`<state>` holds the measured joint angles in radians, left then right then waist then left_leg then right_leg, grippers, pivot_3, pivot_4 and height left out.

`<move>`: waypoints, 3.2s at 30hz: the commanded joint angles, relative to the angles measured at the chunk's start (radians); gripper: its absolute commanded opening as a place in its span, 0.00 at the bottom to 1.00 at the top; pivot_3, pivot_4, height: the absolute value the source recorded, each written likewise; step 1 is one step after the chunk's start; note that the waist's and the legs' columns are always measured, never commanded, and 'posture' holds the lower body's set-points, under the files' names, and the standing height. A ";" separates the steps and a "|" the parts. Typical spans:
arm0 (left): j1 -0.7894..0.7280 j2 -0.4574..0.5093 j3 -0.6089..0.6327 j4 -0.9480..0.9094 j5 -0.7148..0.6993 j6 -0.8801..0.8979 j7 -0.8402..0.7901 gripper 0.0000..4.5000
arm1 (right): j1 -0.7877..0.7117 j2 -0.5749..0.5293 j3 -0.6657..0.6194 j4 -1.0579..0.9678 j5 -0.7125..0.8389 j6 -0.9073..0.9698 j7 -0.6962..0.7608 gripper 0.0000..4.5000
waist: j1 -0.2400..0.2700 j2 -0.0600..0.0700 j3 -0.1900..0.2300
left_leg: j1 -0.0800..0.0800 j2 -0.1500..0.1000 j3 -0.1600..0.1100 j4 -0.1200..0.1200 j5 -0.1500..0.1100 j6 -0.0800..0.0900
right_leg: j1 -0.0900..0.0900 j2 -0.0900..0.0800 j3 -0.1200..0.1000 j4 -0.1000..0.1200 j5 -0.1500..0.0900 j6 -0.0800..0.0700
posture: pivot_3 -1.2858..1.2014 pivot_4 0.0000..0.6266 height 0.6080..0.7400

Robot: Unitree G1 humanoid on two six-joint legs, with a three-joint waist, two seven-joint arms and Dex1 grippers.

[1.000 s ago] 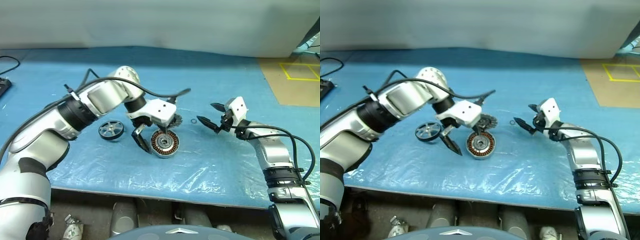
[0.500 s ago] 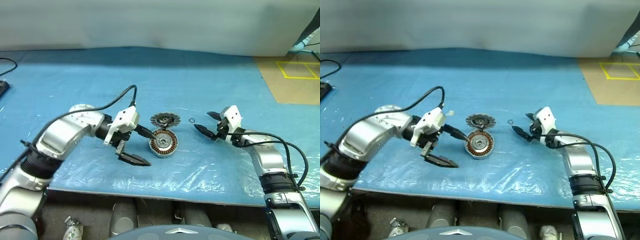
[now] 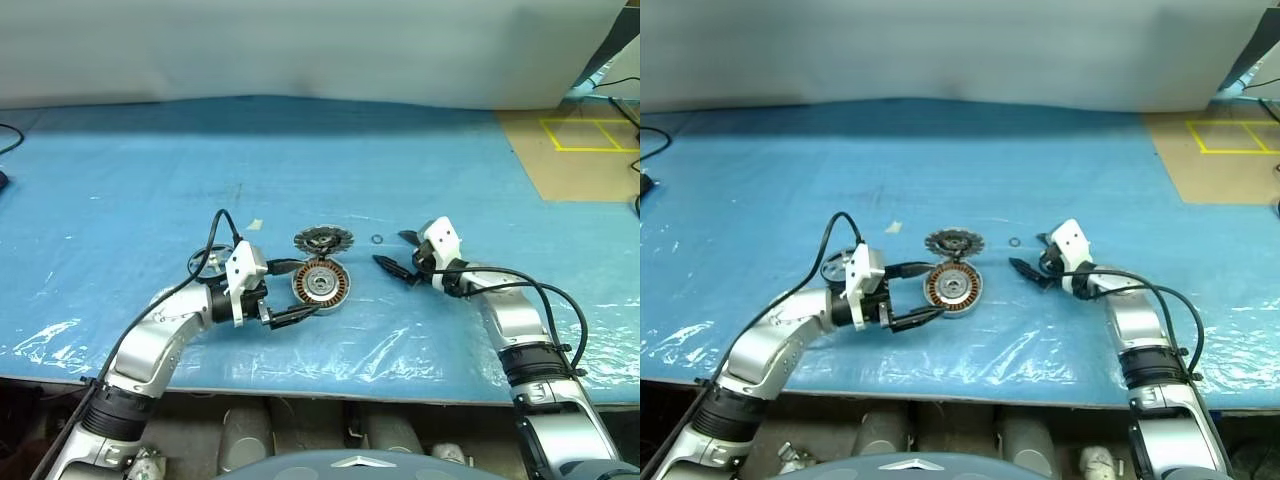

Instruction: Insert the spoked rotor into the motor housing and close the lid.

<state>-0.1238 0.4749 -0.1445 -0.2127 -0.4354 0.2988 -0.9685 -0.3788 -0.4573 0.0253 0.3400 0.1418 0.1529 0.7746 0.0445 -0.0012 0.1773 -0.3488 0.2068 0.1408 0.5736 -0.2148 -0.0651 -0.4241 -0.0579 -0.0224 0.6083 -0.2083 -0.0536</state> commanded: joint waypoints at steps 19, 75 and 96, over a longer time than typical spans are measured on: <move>0.104 0.044 0.020 0.117 0.077 -0.287 -0.099 1.00 | -0.081 0.041 0.061 0.204 -0.081 -0.040 -0.046 0.50 | -0.001 -0.002 -0.003 | 0.005 0.001 0.003 0.000 -0.002 0.003 | 0.003 0.000 0.001 0.001 0.000 -0.001 | 0.52 0.24 1.00; 0.163 0.023 0.040 0.153 0.081 -0.391 -0.127 1.00 | -0.029 0.046 0.256 -0.295 0.097 0.136 0.327 0.13 | -0.002 -0.003 -0.007 | 0.004 0.002 0.006 -0.004 -0.002 0.003 | 0.000 0.000 0.002 -0.001 0.000 -0.001 | 0.52 0.24 1.00; 0.157 0.026 0.032 0.103 0.080 -0.348 -0.076 1.00 | -0.053 0.054 0.271 -0.253 0.056 0.108 0.330 0.13 | -0.003 -0.003 -0.007 | 0.004 0.002 0.006 -0.004 -0.002 0.003 | 0.000 0.000 0.002 -0.001 0.000 -0.001 | 0.52 0.24 1.00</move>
<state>0.0350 0.4964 -0.1161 -0.0631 -0.3488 -0.0545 -1.0506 -0.4232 -0.3981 0.2895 0.1196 0.1989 0.2677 1.0974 0.0420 -0.0042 0.1699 -0.3449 0.2084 0.1465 0.5699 -0.2168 -0.0620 -0.4242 -0.0582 -0.0206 0.6075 -0.2079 -0.0544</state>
